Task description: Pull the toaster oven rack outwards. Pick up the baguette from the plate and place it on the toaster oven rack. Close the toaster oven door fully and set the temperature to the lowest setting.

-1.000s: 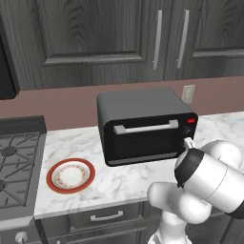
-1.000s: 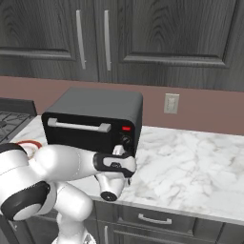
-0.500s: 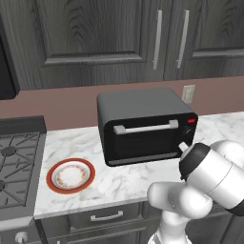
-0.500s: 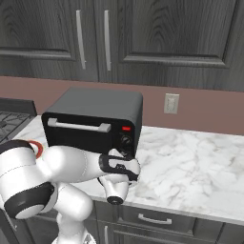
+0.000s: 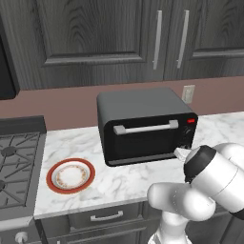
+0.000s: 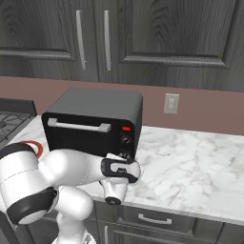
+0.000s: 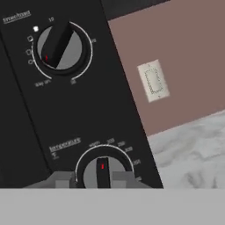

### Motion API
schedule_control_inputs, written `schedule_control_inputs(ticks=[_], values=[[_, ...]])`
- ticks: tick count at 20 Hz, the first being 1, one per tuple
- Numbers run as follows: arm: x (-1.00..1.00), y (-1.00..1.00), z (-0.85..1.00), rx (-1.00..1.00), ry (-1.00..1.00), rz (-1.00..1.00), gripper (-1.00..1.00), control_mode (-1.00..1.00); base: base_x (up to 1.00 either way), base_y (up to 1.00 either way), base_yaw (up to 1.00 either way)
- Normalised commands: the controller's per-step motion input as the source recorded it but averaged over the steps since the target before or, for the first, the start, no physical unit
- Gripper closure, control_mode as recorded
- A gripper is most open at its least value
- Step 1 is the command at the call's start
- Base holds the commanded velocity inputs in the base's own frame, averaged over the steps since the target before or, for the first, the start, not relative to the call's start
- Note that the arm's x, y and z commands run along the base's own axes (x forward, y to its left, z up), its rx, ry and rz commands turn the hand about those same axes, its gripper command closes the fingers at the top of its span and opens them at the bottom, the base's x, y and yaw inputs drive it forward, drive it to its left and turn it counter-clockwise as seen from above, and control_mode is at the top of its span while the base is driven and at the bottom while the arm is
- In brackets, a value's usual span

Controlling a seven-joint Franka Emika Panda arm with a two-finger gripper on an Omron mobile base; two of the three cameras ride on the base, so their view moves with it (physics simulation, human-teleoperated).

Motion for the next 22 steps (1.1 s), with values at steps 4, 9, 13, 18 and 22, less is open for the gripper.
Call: schedule_control_inputs(ticks=[4, 9, 13, 18, 22], values=[[0.14, 0.0, -0.04, -0.56, -0.22, 0.12, 1.0, -1.0, 0.0, 0.0, 0.0], [0.16, 0.0, -0.11, -0.56, -0.24, 0.15, 1.0, -1.0, 0.0, 0.0, 0.0], [0.22, 0.0, -0.18, -0.55, -0.25, 0.21, 1.0, -1.0, 0.0, 0.0, 0.0], [0.32, 0.0, -0.12, -0.54, -0.25, 0.26, 1.0, -1.0, 0.0, 0.0, 0.0], [0.35, 0.01, -0.12, -0.56, -0.25, 0.28, 1.0, -1.0, 0.0, 0.0, 0.0]])
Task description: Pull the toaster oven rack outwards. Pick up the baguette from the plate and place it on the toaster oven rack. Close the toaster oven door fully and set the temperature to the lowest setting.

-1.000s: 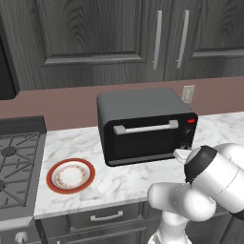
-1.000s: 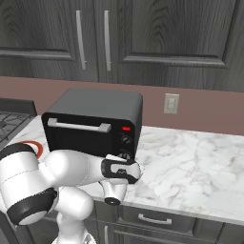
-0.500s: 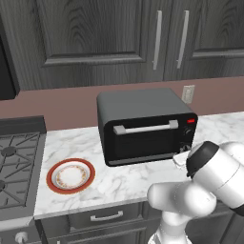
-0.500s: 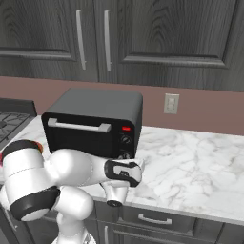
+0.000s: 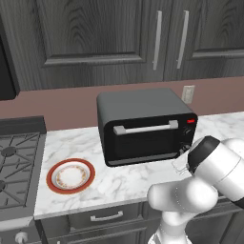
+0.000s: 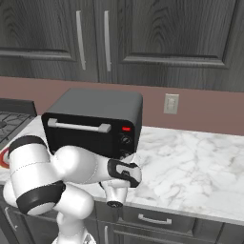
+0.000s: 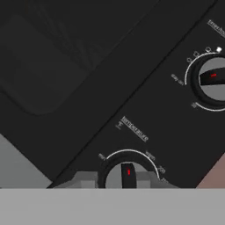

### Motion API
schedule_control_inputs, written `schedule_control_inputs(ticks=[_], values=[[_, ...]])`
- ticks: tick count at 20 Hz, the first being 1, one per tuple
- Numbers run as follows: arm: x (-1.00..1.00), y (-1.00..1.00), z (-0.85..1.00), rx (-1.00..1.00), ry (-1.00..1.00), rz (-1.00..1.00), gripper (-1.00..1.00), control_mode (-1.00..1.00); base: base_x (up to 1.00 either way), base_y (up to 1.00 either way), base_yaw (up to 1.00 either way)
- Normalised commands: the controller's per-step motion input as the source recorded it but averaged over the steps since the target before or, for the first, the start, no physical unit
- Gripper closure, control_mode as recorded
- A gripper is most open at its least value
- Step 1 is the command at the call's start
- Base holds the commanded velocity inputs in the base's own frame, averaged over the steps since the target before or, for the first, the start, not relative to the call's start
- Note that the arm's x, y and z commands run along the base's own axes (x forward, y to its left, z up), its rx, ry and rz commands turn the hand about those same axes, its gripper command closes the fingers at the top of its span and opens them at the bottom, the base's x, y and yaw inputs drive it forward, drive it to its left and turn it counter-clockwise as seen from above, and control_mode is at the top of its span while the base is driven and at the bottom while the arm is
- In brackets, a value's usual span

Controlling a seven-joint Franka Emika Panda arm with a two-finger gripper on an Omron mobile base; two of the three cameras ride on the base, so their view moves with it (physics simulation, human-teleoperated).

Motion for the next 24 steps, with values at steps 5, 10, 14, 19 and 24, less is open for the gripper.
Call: schedule_control_inputs(ticks=[5, 10, 14, 19, 24], values=[[0.29, 0.06, -0.05, -0.6, -0.27, 0.29, 1.0, -1.0, 0.0, 0.0, 0.0], [0.33, 0.05, 0.0, -0.61, -0.25, 0.31, 1.0, -1.0, 0.0, 0.0, 0.0], [0.33, 0.08, 0.0, -0.62, -0.23, 0.34, 1.0, -1.0, 0.0, 0.0, 0.0], [0.19, 0.09, -0.04, -0.65, -0.26, 0.36, 1.0, -1.0, 0.0, 0.0, 0.0], [0.03, 0.15, -0.06, -0.75, -0.28, 0.4, 1.0, -1.0, 0.0, 0.0, 0.0]])
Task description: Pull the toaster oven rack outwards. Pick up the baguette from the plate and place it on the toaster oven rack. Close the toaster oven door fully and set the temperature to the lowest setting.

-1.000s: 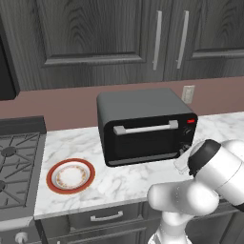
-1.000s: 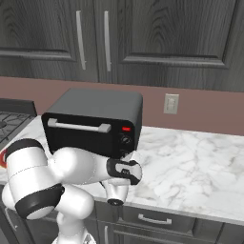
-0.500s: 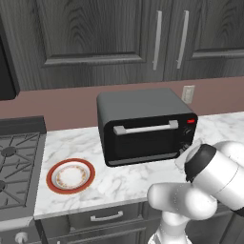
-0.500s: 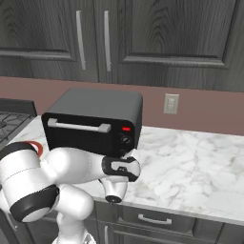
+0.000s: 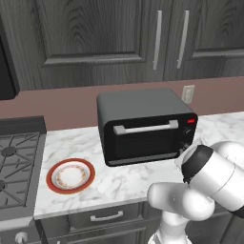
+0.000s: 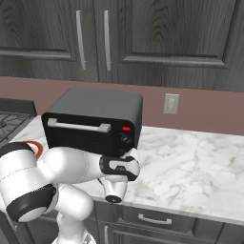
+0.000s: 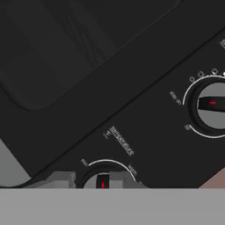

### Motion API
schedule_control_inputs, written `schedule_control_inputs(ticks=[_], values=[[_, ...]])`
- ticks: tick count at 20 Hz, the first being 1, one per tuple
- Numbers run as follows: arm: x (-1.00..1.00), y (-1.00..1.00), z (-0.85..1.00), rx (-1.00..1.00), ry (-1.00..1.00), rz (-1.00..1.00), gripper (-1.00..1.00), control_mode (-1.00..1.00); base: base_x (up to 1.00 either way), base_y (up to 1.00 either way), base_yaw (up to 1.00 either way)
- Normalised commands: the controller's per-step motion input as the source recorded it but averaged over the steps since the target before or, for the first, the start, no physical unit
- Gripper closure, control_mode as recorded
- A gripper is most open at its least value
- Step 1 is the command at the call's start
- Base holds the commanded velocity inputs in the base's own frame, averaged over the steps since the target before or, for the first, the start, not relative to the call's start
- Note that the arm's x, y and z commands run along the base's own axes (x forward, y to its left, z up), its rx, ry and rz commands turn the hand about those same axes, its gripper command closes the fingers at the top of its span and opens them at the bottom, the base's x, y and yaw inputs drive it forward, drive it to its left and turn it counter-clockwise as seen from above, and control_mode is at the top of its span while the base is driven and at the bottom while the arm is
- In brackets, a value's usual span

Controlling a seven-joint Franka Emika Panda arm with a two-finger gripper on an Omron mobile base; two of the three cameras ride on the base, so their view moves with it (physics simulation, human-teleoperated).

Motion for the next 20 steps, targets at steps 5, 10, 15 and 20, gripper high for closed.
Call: schedule_control_inputs(ticks=[5, 10, 15, 20], values=[[0.0, 0.19, -0.03, -0.81, -0.21, 0.49, 1.0, -1.0, 0.0, 0.0, 0.0], [-0.03, 0.21, 0.0, -0.75, -0.13, 0.53, 1.0, -1.0, 0.0, 0.0, 0.0], [-0.1, 0.31, 0.0, -0.56, -0.09, 0.38, 1.0, -1.0, 0.0, 0.0, 0.0], [-0.01, 0.33, 0.0, -0.4, -0.12, 0.26, 1.0, -1.0, 0.0, 0.0, 0.0]])
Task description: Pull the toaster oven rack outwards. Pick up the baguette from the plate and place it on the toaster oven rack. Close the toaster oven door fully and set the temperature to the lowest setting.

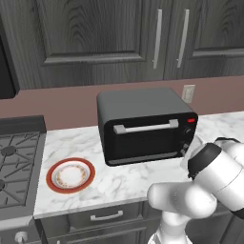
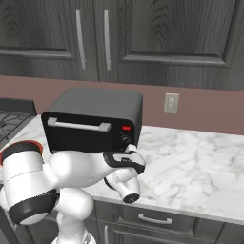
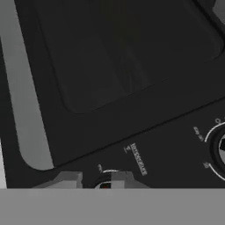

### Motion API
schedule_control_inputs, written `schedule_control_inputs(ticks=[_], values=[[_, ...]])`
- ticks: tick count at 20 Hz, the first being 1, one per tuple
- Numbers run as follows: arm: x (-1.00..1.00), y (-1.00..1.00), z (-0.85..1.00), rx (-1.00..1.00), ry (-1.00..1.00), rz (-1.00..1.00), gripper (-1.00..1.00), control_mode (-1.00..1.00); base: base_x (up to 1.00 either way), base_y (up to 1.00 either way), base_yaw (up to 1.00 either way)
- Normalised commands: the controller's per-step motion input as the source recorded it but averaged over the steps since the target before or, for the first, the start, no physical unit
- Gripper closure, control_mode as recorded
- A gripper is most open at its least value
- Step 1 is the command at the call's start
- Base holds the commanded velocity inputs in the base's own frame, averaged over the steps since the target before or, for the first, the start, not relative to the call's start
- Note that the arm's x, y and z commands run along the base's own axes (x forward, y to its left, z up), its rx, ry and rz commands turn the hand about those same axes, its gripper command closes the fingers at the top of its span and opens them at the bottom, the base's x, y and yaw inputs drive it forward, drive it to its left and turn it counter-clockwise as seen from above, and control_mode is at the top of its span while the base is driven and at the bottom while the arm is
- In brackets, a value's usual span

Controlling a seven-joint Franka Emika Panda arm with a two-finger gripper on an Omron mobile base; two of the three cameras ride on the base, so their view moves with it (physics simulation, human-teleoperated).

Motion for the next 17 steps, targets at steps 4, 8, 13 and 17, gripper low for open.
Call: schedule_control_inputs(ticks=[4, 8, 13, 17], values=[[0.0, 0.34, 0.0, -0.52, -0.13, 0.31, 1.0, -1.0, 0.0, 0.0, 0.0], [0.0, 0.44, 0.0, -0.65, -0.11, 0.3, 1.0, -1.0, 0.0, 0.0, 0.0], [-0.03, 0.58, 0.0, -0.75, -0.14, 0.24, 1.0, -1.0, 0.0, 0.0, 0.0], [-0.06, 0.58, 0.0, -0.69, -0.13, 0.15, 1.0, -1.0, 0.0, 0.0, 0.0]])
